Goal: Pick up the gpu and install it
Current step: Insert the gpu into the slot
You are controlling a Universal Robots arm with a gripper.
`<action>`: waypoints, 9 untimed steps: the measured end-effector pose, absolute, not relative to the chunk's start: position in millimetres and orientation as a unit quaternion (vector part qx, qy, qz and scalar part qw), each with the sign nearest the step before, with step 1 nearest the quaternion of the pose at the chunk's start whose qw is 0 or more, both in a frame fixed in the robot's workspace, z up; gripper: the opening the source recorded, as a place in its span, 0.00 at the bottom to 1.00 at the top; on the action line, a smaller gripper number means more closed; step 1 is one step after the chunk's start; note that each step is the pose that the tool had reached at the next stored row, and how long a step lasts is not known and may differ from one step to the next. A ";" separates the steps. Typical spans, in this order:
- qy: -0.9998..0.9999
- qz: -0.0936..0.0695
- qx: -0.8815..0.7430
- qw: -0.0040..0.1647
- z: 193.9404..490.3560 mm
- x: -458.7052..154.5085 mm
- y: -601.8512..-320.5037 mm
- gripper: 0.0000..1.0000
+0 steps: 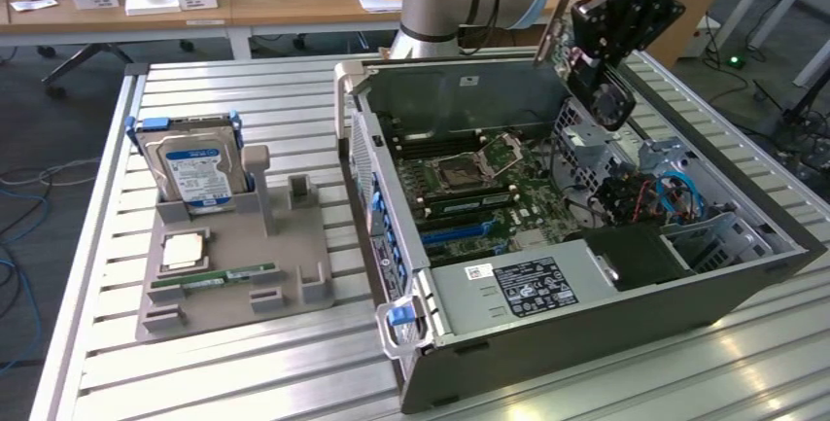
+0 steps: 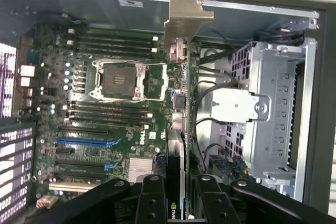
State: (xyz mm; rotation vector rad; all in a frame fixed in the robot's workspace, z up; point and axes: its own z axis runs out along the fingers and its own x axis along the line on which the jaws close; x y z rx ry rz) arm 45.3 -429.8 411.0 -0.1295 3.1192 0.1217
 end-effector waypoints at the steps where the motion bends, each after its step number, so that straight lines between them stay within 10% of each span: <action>1: 0.998 0.039 -0.050 0.008 410.9 45.3 -429.8 0.26; 9: 0.992 0.040 -0.121 0.006 410.3 45.3 -429.8 0.26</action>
